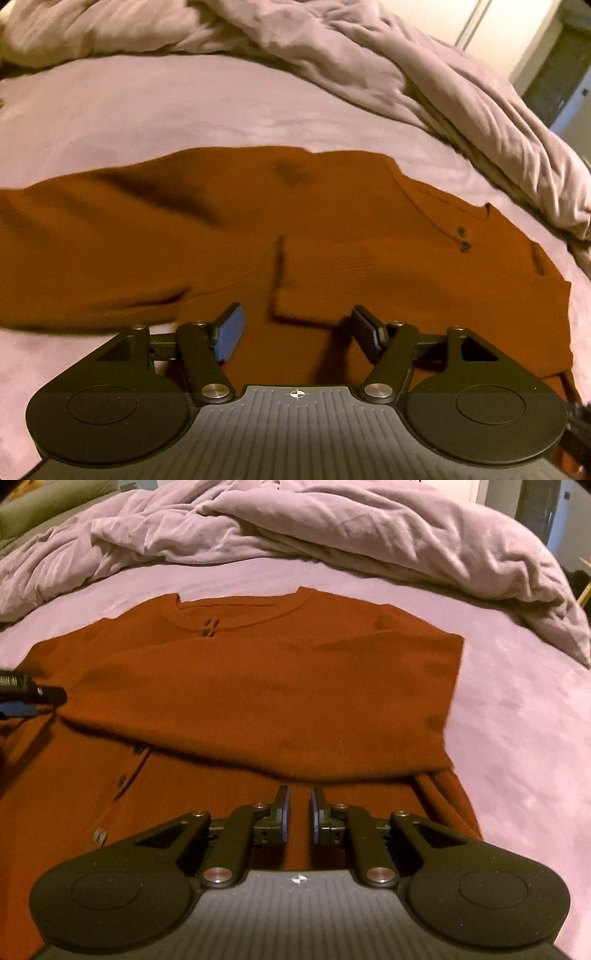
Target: Fold small clothes
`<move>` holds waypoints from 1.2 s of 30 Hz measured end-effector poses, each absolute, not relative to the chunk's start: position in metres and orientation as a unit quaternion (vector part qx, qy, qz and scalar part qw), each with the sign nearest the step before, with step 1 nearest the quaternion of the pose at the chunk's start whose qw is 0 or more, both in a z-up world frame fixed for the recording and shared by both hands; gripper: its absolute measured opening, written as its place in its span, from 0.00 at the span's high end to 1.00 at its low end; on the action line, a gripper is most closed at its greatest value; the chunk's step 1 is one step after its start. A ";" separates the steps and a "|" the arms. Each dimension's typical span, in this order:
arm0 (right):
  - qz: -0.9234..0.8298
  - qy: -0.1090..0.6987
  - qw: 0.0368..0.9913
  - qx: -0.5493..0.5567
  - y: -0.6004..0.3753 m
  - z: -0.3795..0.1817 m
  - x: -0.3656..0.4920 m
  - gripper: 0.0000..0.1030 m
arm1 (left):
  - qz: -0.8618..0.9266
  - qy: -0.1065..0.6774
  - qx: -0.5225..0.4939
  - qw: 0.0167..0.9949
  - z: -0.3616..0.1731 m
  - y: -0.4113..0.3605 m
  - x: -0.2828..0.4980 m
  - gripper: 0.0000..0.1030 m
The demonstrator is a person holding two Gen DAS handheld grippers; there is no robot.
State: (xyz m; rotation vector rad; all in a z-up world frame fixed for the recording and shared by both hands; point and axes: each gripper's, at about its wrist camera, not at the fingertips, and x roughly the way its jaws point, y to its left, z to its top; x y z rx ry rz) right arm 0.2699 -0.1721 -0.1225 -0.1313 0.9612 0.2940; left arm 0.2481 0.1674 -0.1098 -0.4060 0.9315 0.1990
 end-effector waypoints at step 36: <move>0.147 0.473 0.869 -0.008 -0.168 -0.098 0.133 0.59 | 0.305 0.199 -0.594 0.718 -0.159 0.439 0.052 0.91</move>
